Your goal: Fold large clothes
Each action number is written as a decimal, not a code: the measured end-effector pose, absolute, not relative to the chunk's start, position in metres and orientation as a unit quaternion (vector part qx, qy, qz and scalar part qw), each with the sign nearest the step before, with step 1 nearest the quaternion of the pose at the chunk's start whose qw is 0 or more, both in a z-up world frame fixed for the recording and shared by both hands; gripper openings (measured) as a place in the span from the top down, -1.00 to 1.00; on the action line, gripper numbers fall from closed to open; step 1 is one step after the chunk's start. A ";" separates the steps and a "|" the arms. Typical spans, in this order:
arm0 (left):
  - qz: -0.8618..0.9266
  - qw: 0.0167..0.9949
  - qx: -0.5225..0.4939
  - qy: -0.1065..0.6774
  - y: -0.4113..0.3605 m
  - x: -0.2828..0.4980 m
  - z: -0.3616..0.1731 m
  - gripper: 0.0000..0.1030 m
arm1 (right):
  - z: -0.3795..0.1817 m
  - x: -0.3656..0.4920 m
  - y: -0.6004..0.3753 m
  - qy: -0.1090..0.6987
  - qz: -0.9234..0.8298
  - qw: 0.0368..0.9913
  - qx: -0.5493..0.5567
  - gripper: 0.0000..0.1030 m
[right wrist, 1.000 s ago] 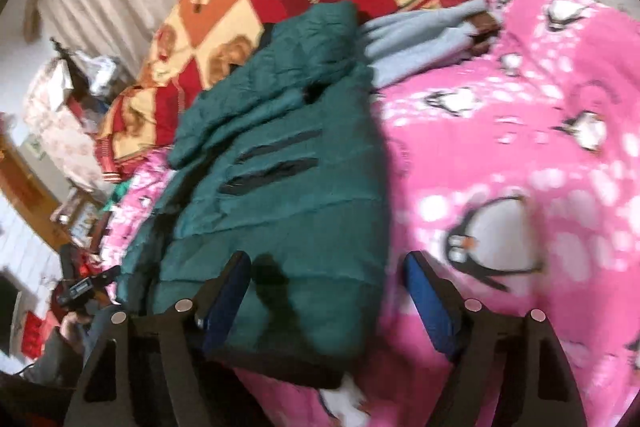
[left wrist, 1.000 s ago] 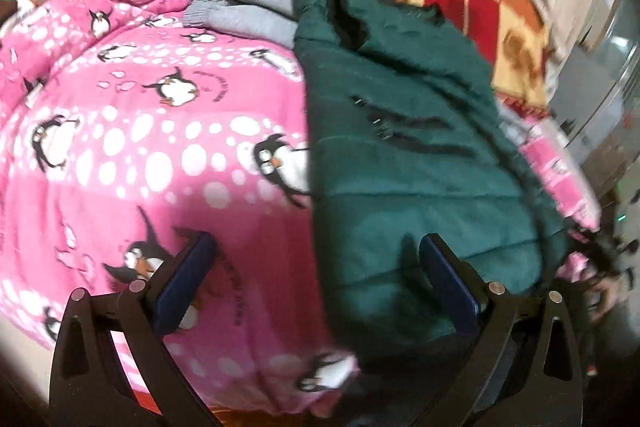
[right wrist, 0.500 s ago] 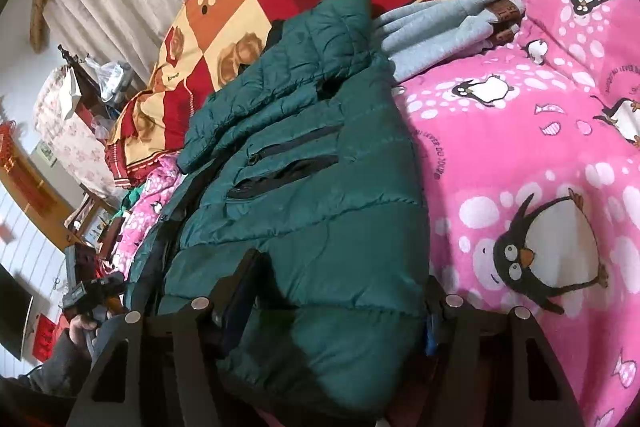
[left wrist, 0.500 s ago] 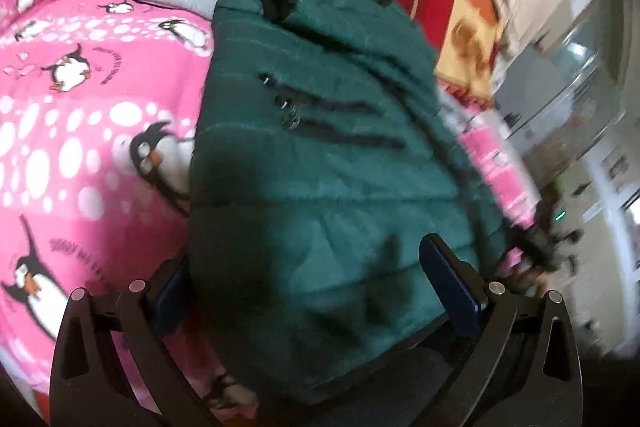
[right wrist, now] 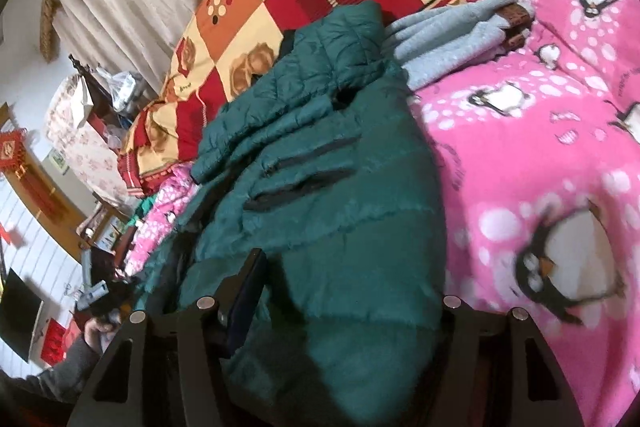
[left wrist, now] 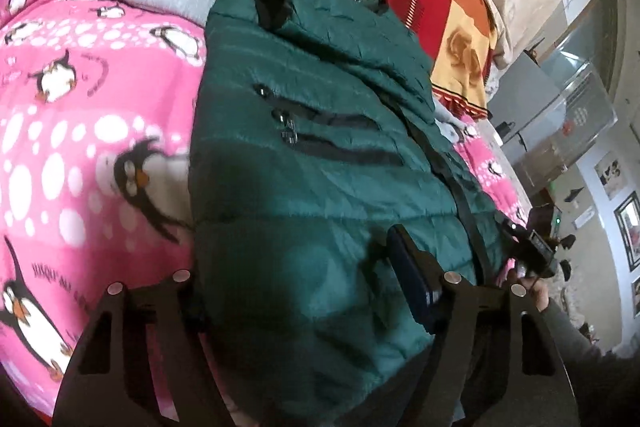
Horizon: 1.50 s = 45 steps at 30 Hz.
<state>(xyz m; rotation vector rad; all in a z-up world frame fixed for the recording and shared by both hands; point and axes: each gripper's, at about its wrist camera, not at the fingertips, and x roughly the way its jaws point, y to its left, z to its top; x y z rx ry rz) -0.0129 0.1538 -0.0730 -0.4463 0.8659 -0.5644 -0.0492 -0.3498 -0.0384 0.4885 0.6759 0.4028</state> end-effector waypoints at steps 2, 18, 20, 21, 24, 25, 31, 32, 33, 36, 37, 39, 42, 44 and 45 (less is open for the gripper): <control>-0.268 0.843 -0.217 0.414 0.156 -0.010 -0.074 -0.39 | -0.039 -0.045 -0.347 0.326 0.194 0.894 0.237 -0.20; -0.253 0.846 -0.208 0.421 0.155 -0.009 -0.076 -0.42 | -0.044 -0.051 -0.346 0.317 0.160 0.904 0.238 0.07; -0.242 0.849 -0.210 0.421 0.153 -0.007 -0.075 -0.42 | -0.041 -0.052 -0.349 0.318 0.170 0.898 0.255 0.42; -0.238 0.849 -0.215 0.421 0.153 -0.005 -0.075 -0.42 | -0.039 -0.054 -0.349 0.314 0.174 0.898 0.254 0.43; -0.214 0.849 -0.218 0.431 0.153 -0.001 -0.073 0.27 | -0.039 -0.056 -0.347 0.317 0.175 0.899 0.246 0.44; -0.204 0.849 -0.221 0.435 0.154 0.001 -0.073 0.40 | -0.041 -0.056 -0.346 0.322 0.172 0.898 0.246 0.47; -0.188 0.865 -0.196 0.422 0.152 -0.010 -0.057 0.69 | -0.025 -0.066 -0.333 0.319 0.188 0.900 0.231 0.65; -0.187 0.866 -0.196 0.420 0.154 -0.012 -0.054 0.69 | -0.018 -0.070 -0.331 0.314 0.193 0.900 0.232 0.66; -0.185 0.869 -0.196 0.414 0.157 -0.016 -0.049 0.69 | -0.013 -0.073 -0.329 0.309 0.197 0.901 0.233 0.66; -0.188 0.871 -0.199 0.408 0.165 -0.027 -0.036 0.69 | 0.004 -0.086 -0.326 0.294 0.211 0.899 0.245 0.66; -0.190 0.872 -0.198 0.405 0.168 -0.031 -0.031 0.69 | 0.009 -0.090 -0.326 0.292 0.214 0.897 0.252 0.66; -0.197 0.874 -0.194 0.399 0.172 -0.042 -0.018 0.69 | 0.018 -0.099 -0.326 0.287 0.223 0.894 0.263 0.66; -0.208 0.874 -0.191 0.395 0.179 -0.060 -0.004 0.69 | 0.030 -0.115 -0.325 0.284 0.234 0.887 0.280 0.67; -0.213 0.873 -0.188 0.396 0.180 -0.071 0.002 0.69 | 0.036 -0.128 -0.324 0.286 0.242 0.880 0.291 0.67; -0.217 0.872 -0.186 0.398 0.182 -0.079 0.004 0.69 | 0.038 -0.134 -0.325 0.289 0.244 0.878 0.295 0.67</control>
